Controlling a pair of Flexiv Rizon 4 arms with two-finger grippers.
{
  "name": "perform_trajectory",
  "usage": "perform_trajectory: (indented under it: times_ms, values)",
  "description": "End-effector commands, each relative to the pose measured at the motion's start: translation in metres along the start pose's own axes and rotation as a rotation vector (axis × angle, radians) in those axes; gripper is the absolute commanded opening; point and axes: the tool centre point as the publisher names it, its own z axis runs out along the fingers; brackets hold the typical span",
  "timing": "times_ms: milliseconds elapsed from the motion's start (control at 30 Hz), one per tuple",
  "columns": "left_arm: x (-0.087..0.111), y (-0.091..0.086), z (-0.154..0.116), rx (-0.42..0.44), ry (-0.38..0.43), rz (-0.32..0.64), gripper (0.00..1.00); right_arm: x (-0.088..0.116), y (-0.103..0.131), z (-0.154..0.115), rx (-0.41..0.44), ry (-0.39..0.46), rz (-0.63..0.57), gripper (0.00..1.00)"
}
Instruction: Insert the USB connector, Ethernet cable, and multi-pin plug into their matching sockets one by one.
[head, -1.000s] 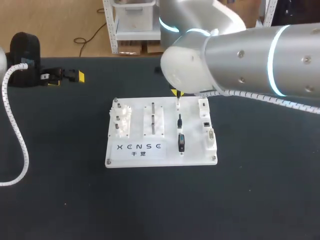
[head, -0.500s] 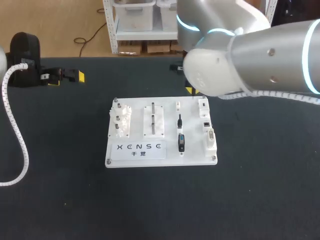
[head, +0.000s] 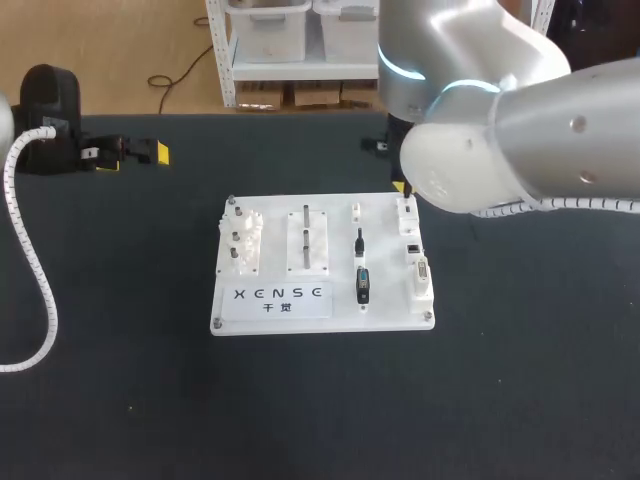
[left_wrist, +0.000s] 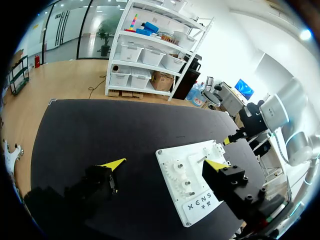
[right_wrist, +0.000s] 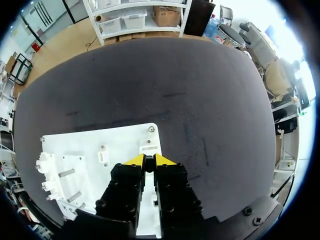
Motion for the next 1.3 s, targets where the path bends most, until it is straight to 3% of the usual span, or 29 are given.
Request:
perform_trajectory:
  times_ms: [33, 1300]
  values:
    - [0.000, 0.000, 0.000, 0.000, 0.000, 0.000, 1.00, 0.007, -0.005, 0.001, 0.001, -0.009, 0.000, 0.00]
    - [0.000, 0.000, 0.000, 0.000, 0.000, 0.000, 1.00, 0.010, 0.001, 0.016, 0.024, -0.004, -0.012, 0.00]
